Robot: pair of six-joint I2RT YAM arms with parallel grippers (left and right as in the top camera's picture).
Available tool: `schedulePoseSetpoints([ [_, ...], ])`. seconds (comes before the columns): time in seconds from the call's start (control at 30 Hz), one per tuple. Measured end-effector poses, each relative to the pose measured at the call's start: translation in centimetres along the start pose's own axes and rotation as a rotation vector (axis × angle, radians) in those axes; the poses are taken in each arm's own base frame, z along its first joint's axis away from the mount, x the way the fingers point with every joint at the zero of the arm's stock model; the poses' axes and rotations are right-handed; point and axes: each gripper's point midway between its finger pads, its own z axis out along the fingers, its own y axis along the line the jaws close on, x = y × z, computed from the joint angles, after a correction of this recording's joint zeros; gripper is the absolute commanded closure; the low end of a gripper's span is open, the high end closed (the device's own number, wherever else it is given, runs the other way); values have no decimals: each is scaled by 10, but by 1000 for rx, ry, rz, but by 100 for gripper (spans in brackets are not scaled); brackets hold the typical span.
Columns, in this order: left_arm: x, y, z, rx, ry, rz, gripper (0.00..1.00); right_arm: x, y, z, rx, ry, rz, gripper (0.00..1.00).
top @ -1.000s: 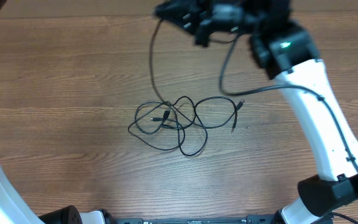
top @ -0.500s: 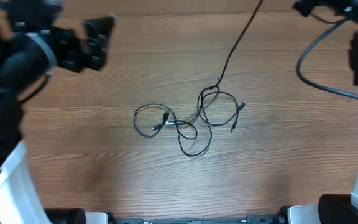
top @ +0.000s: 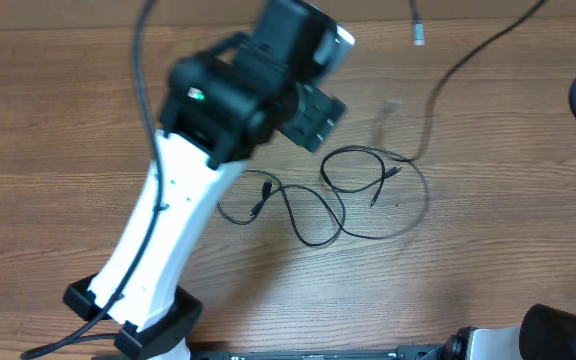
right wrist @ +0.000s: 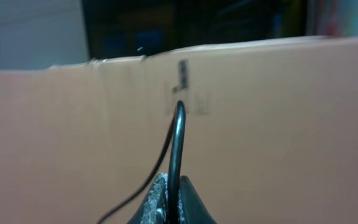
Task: Untangle cables
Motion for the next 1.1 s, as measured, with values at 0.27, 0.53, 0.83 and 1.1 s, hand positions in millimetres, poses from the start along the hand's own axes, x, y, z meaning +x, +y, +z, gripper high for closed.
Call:
schedulePoseSetpoints([
  [0.27, 15, -31, -5, -2, 64, 96, 15, -107, 65, -44, -106, -267, -92, 96],
  [0.53, 19, -21, -5, -53, 82, 99, 14, -134, 126, -81, -322, -282, 69, 96],
  [0.83, 25, 0, -8, -173, 113, 112, 14, -53, 192, -57, -551, 116, 494, 96],
  [1.1, 18, 62, -15, -417, 72, -47, 0, -27, 202, -43, -464, 151, 437, 96],
])
